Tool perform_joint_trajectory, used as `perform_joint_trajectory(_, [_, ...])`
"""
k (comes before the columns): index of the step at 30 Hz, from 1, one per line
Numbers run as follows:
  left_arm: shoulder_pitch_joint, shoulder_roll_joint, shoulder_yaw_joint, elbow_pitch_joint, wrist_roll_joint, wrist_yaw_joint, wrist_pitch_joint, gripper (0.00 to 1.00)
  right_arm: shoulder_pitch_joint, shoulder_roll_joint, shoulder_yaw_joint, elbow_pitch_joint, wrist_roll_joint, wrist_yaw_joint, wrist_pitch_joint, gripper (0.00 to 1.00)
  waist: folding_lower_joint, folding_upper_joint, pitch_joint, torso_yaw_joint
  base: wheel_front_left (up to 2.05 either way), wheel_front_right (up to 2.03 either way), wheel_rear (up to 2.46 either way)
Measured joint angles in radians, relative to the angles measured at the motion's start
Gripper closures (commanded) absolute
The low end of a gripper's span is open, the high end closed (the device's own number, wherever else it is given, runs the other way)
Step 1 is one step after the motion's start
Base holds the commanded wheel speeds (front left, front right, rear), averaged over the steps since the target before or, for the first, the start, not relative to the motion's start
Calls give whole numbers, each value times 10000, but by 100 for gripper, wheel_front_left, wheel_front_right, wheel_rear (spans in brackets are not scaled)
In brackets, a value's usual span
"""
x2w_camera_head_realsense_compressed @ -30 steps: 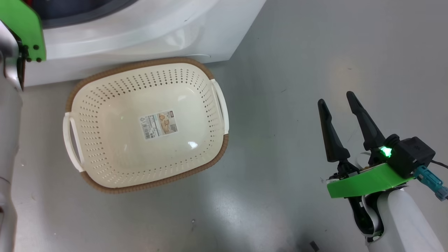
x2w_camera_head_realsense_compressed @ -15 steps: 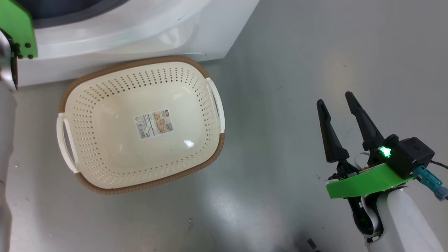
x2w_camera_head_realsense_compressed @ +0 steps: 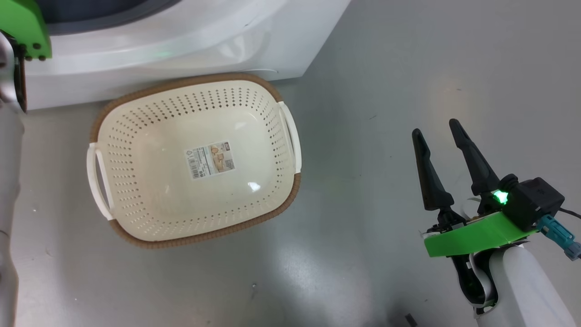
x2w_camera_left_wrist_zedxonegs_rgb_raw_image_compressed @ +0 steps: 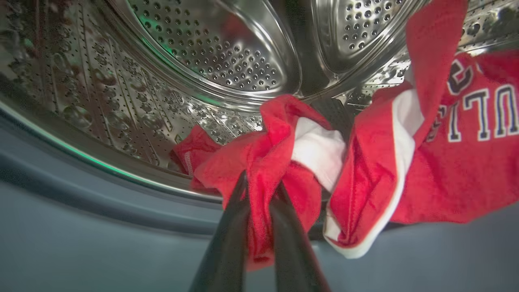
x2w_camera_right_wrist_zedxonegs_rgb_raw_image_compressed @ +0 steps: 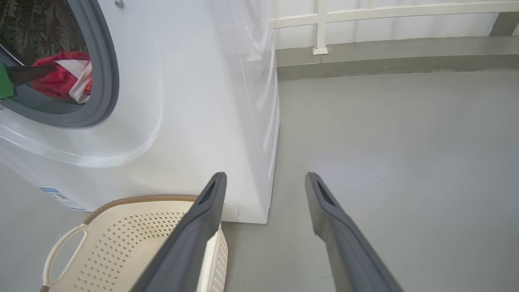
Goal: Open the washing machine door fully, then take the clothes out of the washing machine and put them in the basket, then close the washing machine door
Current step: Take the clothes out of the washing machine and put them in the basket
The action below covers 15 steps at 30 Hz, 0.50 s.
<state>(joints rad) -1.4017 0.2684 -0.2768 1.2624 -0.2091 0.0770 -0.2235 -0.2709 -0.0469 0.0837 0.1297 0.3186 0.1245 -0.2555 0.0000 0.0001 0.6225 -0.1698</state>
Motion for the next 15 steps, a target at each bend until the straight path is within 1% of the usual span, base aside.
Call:
perform_joint_trajectory(3, [78,6,84,-291,-109,-153,-184,100,-5,2,-2,10,0,0,0,0,0,0,-33,76,0,0,0])
perform_joint_trajectory(7, [384,13,247,-936,-343,-167,-261,100,-9,0,-10,58,0,0,0,0,0,0,-120,162,0,0,0])
perform_joint_trajectory(13, [1395,65,610,-2876,-479,-245,-263,100,-25,0,-63,94,-4,0,0,0,0,0,-279,314,0,0,0])
perform_joint_trajectory(15, [2185,46,798,-3739,-479,-242,-263,100,-30,0,-63,136,-21,0,0,0,0,0,-467,392,0,0,0])
